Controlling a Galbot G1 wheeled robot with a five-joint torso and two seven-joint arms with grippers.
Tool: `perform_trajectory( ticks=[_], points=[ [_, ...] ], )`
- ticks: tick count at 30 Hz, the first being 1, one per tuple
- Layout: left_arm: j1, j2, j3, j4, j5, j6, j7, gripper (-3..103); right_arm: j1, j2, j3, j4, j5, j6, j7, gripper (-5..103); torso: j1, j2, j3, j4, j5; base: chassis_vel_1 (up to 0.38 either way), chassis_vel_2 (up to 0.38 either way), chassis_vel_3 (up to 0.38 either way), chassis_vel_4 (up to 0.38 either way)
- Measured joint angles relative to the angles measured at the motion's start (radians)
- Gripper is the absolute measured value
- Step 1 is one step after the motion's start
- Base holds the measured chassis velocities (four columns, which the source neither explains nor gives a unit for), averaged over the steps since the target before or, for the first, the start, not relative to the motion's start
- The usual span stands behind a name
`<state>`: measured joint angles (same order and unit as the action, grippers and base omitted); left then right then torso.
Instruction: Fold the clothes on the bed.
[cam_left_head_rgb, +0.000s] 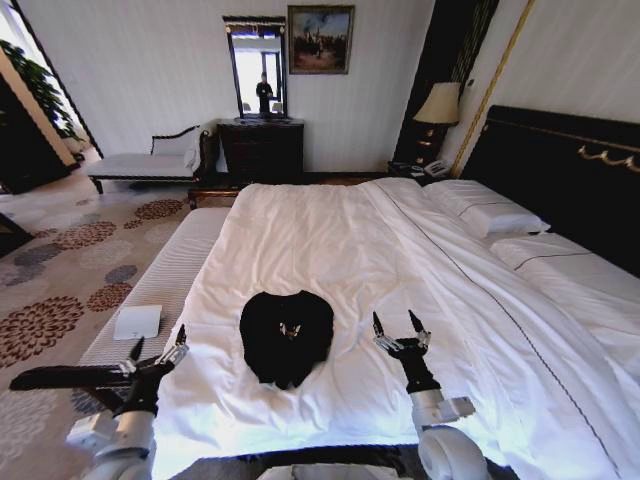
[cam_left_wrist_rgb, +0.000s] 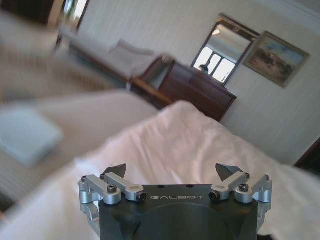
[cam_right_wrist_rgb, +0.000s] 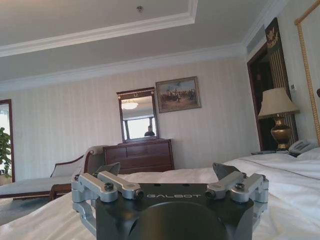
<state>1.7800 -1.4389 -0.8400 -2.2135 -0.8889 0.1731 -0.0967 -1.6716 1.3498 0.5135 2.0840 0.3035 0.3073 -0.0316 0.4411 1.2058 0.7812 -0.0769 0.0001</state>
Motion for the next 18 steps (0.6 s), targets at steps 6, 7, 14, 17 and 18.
perform_trajectory(
  ticks=[6,7,14,17,18],
  points=[
    [-0.194,0.034,0.029,0.186,-0.214,0.052,0.000,100,0.035,0.000,-0.007,-0.040,0.016,0.007,0.001,100,0.000,0.000,0.000,-0.0002,-0.0003,0.000,0.000,0.000,0.000],
    [-0.227,0.043,0.038,0.222,-0.228,0.059,0.004,100,0.041,0.000,-0.007,-0.046,0.018,0.008,0.001,100,0.000,0.000,0.000,-0.0003,-0.0003,0.000,0.000,0.000,0.000],
    [-0.342,0.106,0.143,0.434,-0.176,0.078,0.051,100,0.081,-0.015,-0.020,-0.078,0.045,0.008,0.005,100,0.000,0.000,0.000,-0.0004,-0.0005,0.000,0.000,0.000,0.000],
    [-0.368,0.109,0.164,0.511,-0.146,0.076,0.085,100,0.112,-0.032,-0.046,-0.114,0.061,0.006,0.007,100,0.000,0.000,0.000,-0.0001,0.0001,0.000,0.000,0.000,0.000],
    [-0.368,0.109,0.164,0.511,-0.146,0.076,0.085,100,0.112,-0.032,-0.046,-0.114,0.061,0.006,0.007,100,0.000,0.000,0.000,-0.0001,0.0001,0.000,0.000,0.000,0.000]
  ],
)
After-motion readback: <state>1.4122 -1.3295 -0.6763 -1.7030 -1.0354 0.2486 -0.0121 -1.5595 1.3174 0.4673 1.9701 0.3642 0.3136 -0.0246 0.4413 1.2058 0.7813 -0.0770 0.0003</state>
